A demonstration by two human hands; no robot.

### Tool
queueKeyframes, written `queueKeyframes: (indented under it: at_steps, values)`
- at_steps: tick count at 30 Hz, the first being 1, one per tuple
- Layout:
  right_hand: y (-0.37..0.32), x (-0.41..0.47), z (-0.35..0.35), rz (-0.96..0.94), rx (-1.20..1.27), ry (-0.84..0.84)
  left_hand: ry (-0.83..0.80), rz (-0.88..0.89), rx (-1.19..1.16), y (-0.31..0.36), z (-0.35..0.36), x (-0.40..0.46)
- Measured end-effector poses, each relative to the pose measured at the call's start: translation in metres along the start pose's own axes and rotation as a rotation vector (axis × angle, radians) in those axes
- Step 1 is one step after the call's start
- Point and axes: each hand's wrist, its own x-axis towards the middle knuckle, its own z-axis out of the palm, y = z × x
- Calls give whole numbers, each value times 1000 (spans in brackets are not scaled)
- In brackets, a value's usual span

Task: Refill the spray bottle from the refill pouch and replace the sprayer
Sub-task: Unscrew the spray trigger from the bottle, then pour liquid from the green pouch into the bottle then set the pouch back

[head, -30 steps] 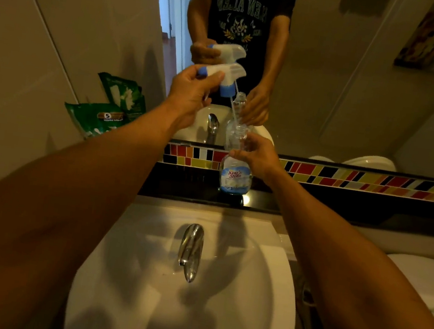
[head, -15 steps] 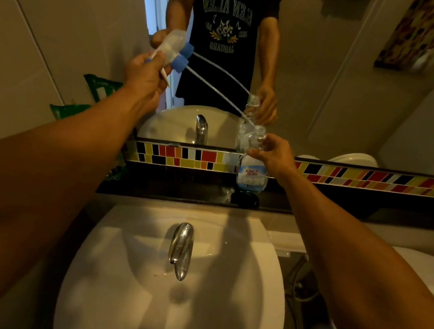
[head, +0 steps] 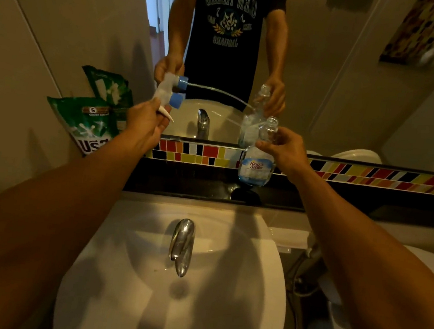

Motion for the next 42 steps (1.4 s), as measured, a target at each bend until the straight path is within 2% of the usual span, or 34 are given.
queueKeyframes:
  at_steps: [6,12,21,26,32,36,42]
  values:
    - [-10,0,5,-45,-11,-53,57,-53,30,-40,-29,7]
    - [-9,7,19,-58,-43,-101,108,-125,163,-78,-49,10]
    - [4,10,65,-33,-24,-124,207,-200,549,-116,-70,19]
    - [6,9,81,-18,-25,-145,240,-129,916,-126,-85,30]
    - [10,7,91,-35,-55,-115,204,56,1427,-135,-105,37]
    - [13,4,96,-42,-56,-101,197,123,1495,-140,-102,33]
    - [24,-7,102,-39,-78,-22,169,202,1450,-142,-102,25]
